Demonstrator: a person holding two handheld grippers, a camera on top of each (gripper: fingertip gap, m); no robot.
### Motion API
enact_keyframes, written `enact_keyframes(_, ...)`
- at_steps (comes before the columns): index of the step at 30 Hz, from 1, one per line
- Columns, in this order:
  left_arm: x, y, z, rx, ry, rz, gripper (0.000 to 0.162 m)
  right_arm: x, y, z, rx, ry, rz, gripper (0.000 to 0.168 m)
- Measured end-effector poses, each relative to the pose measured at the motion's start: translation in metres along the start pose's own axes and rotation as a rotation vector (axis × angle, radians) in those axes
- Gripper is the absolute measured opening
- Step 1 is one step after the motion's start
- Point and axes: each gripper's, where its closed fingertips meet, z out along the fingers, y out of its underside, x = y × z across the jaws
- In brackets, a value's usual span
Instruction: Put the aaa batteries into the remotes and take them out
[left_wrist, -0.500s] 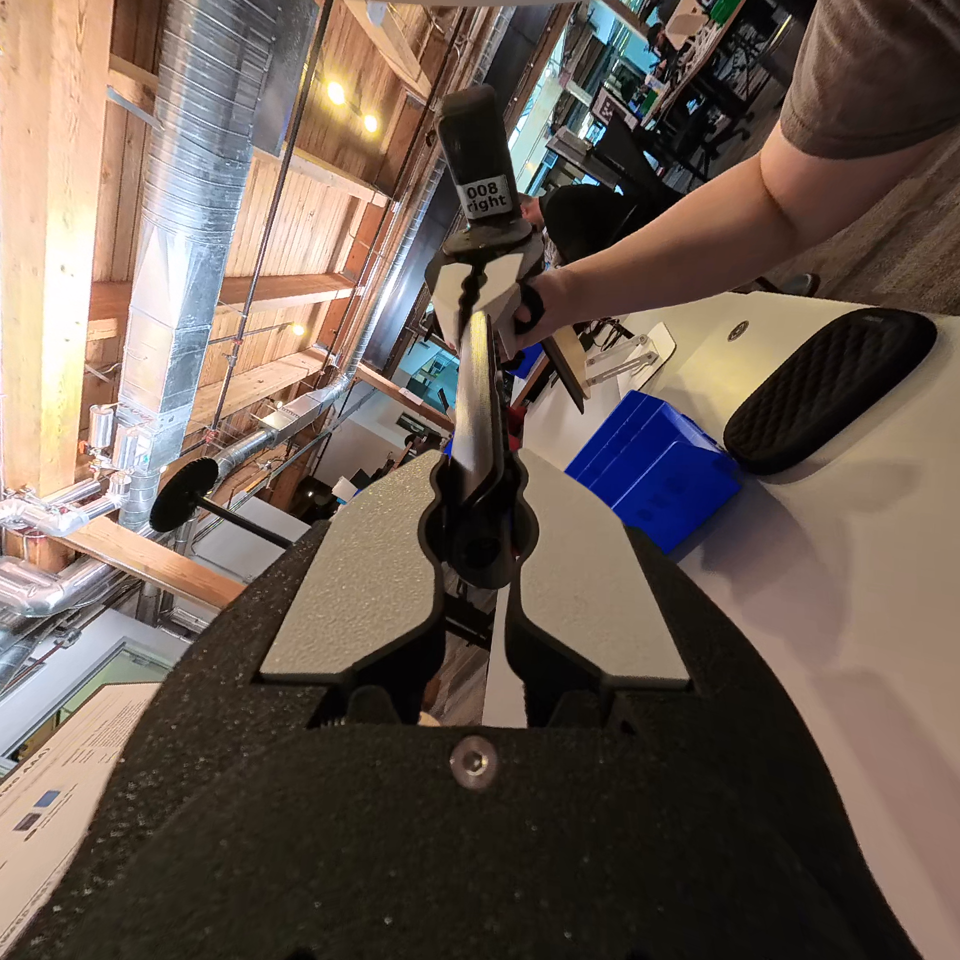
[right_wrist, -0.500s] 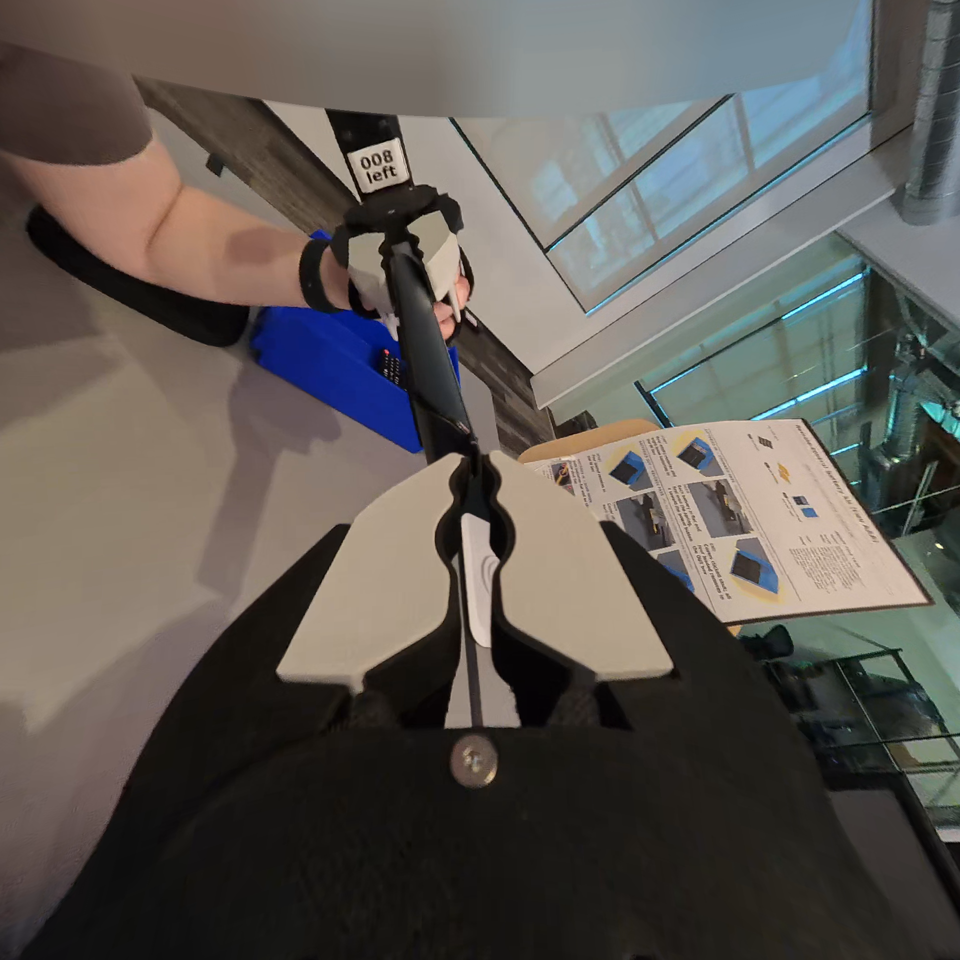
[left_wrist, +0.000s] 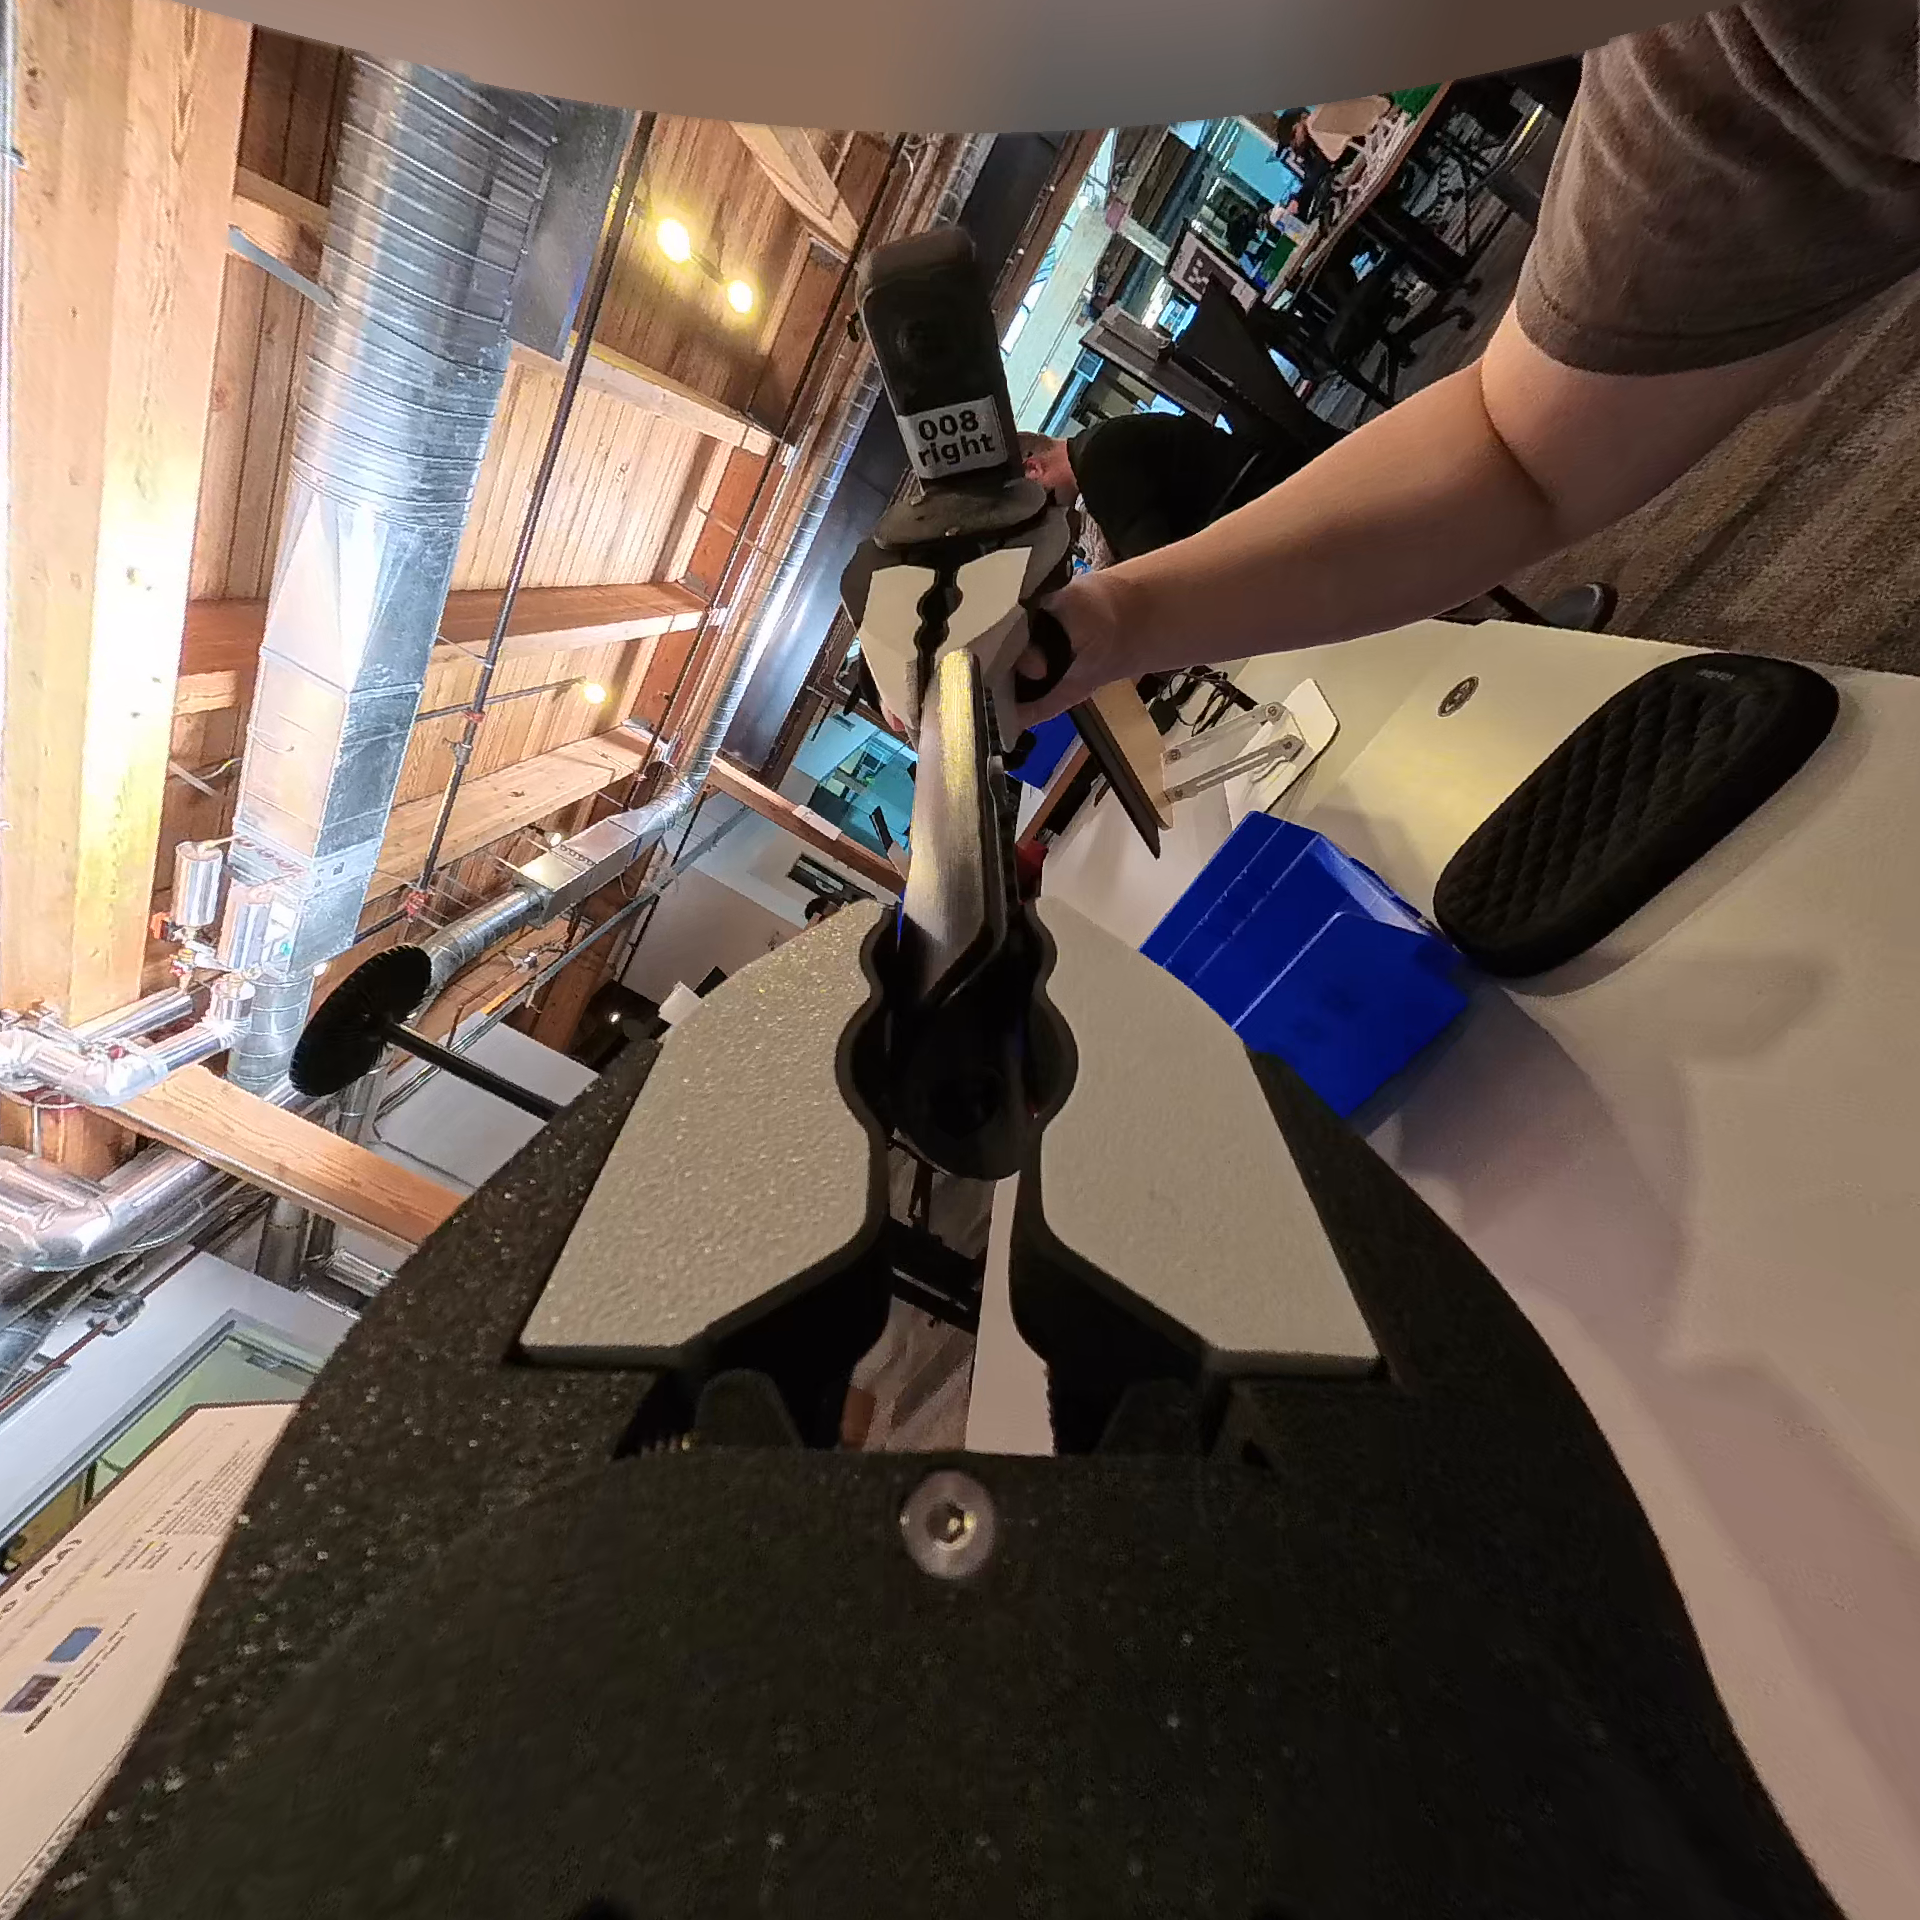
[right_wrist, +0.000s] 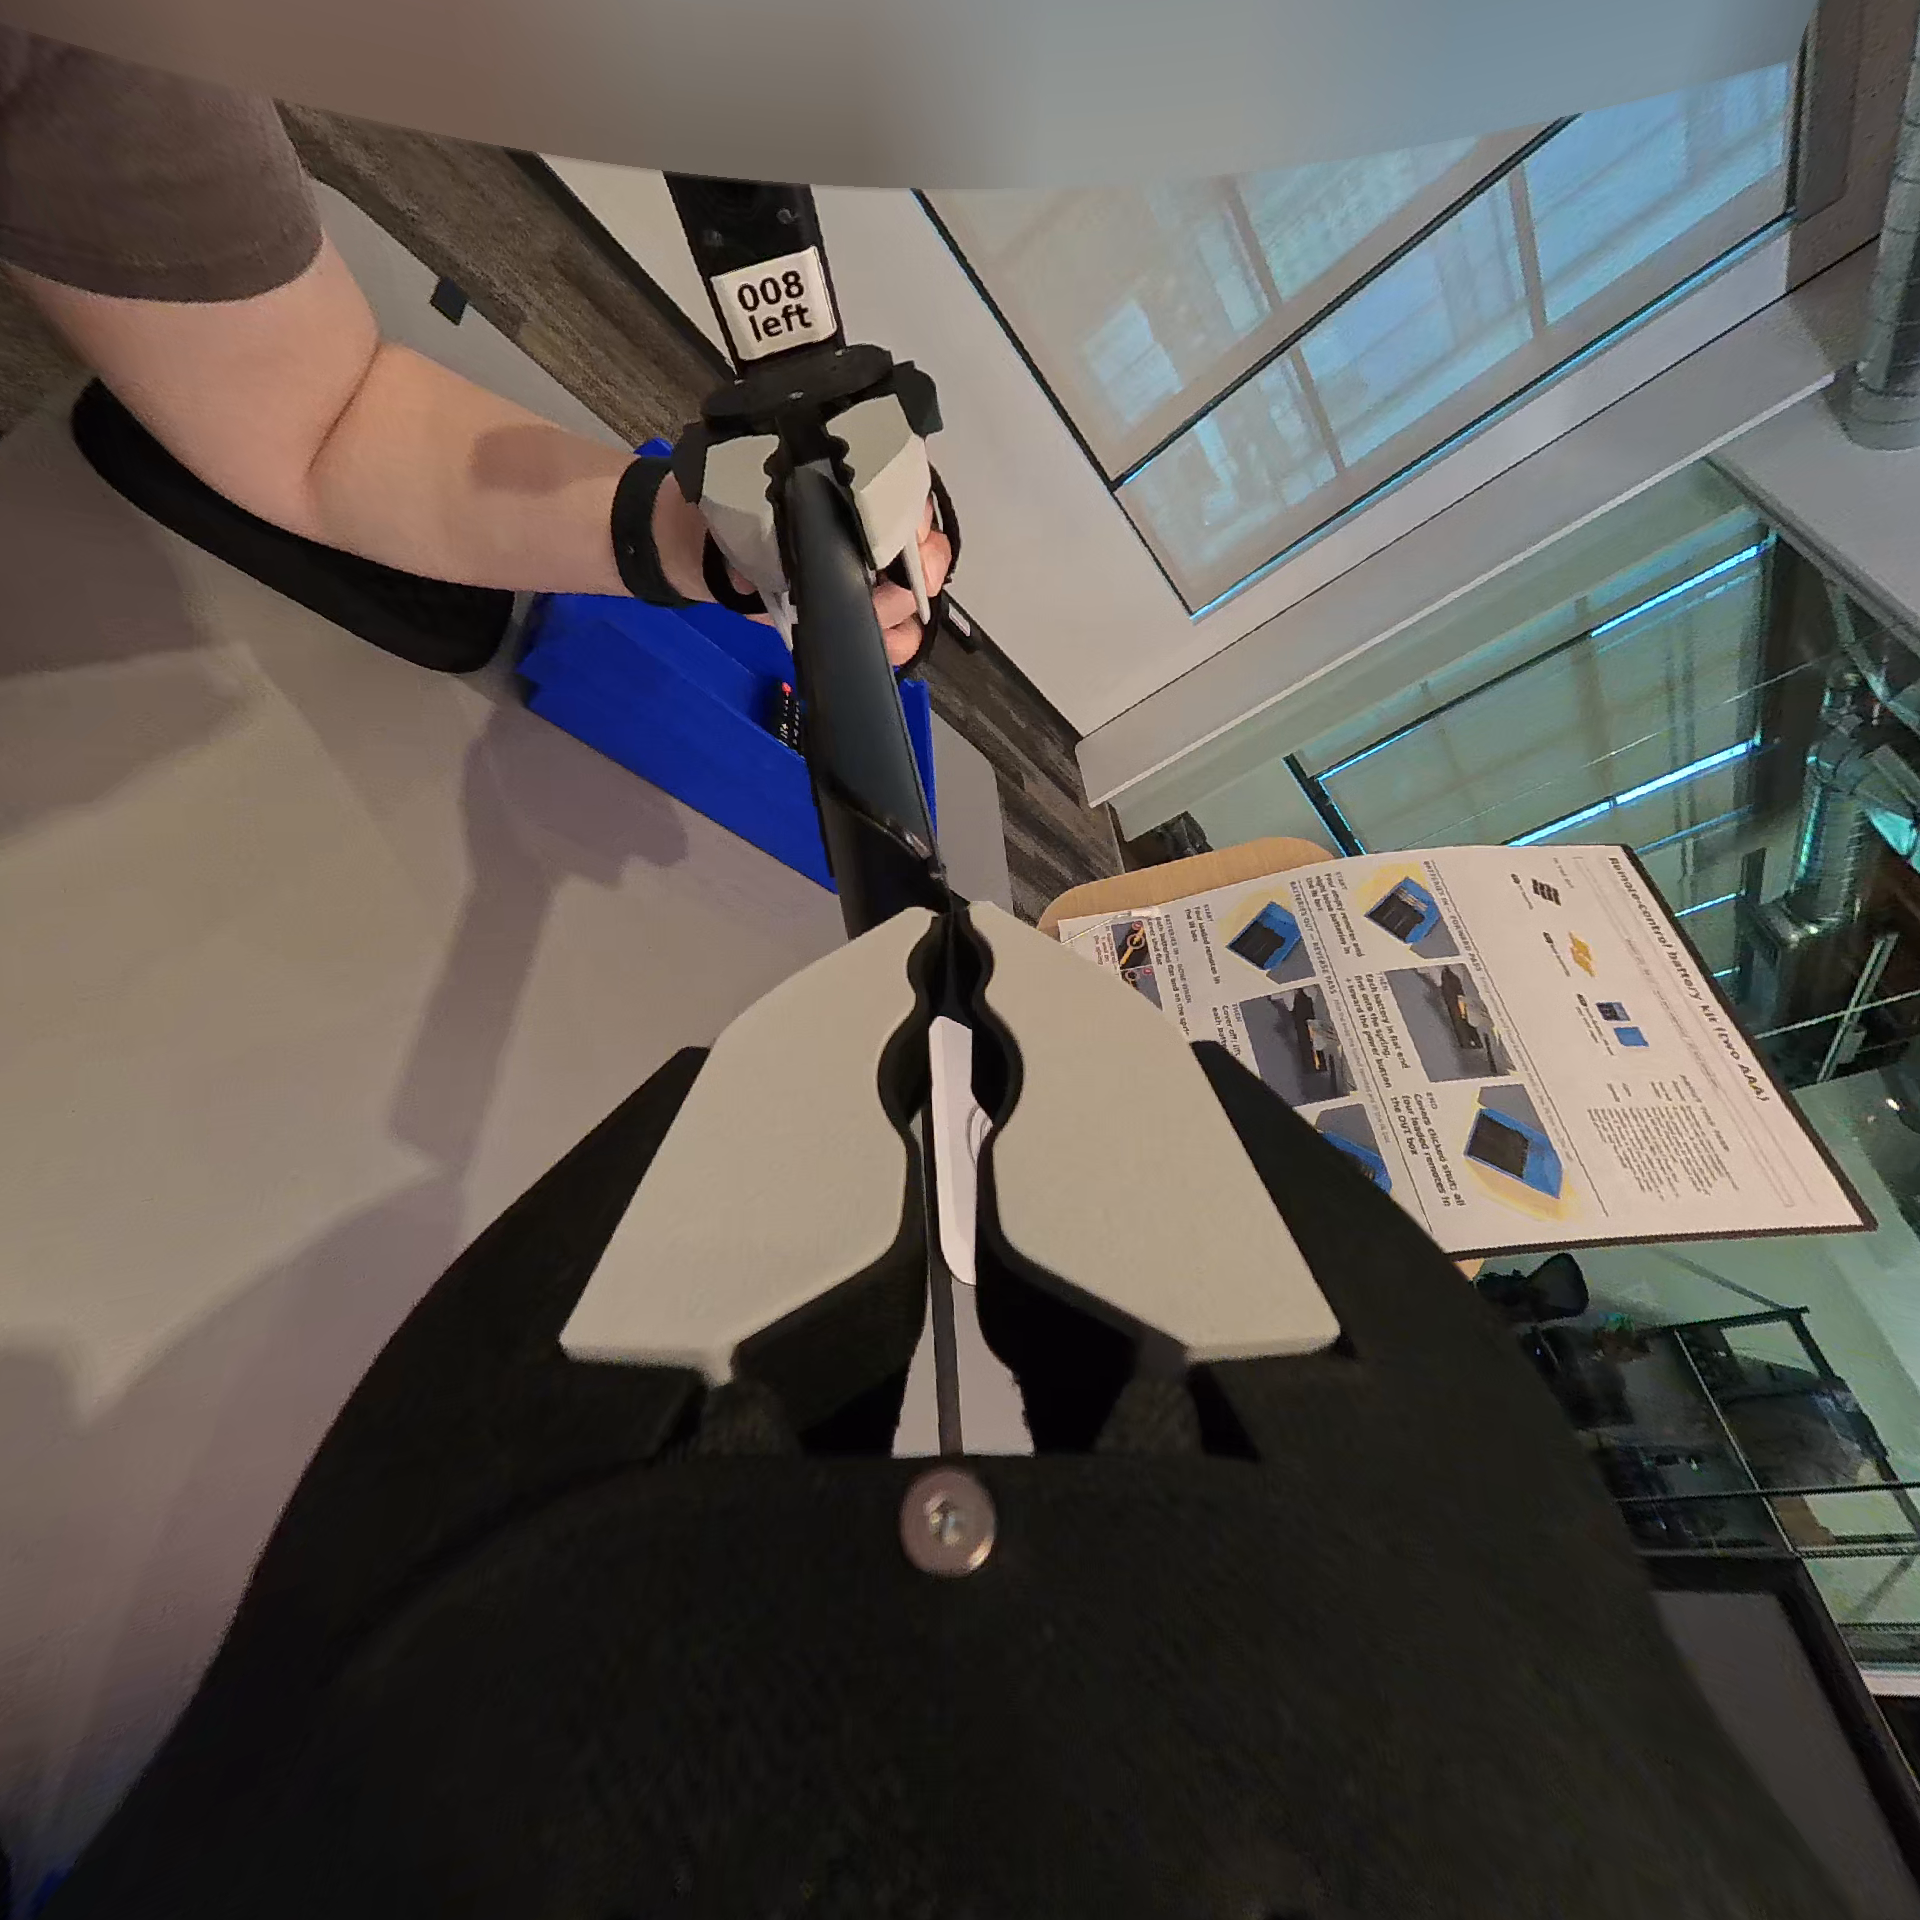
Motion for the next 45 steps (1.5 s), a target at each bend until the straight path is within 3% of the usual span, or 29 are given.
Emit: enact_keyframes(45,0.011,0.002,0.003,0.035,0.073,-0.059,0.021,-0.023,-0.012,-0.008,-0.008,-0.143,0.063,0.001)
